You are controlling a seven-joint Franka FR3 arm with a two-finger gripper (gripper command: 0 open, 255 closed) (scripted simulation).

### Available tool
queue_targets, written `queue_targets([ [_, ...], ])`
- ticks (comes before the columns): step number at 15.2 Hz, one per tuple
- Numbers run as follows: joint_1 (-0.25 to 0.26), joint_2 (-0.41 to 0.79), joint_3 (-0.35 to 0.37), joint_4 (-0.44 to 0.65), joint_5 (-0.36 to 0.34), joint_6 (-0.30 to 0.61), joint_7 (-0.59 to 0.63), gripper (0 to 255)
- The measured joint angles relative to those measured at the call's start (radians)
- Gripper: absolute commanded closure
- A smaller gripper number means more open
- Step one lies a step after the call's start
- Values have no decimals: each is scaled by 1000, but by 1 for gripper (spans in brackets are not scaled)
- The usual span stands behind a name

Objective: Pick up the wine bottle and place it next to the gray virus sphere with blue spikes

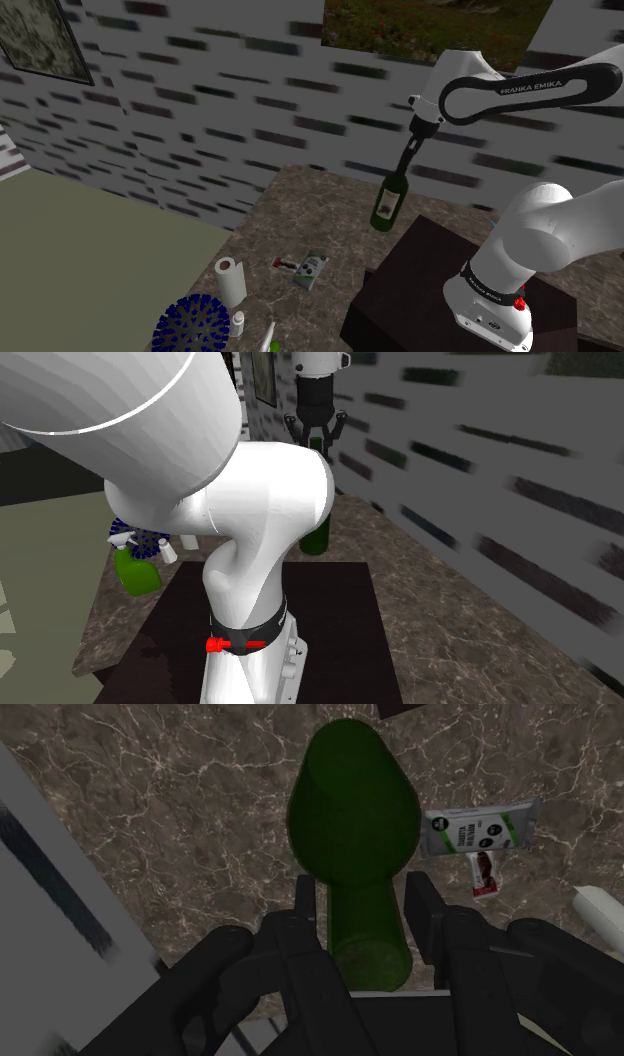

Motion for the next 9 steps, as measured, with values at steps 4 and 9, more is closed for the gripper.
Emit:
queue_targets([
  [4, 3, -16, 7, 46, 8, -61, -4, 255],
  [9, 8, -35, 22, 101, 20, -136, -4, 255],
])
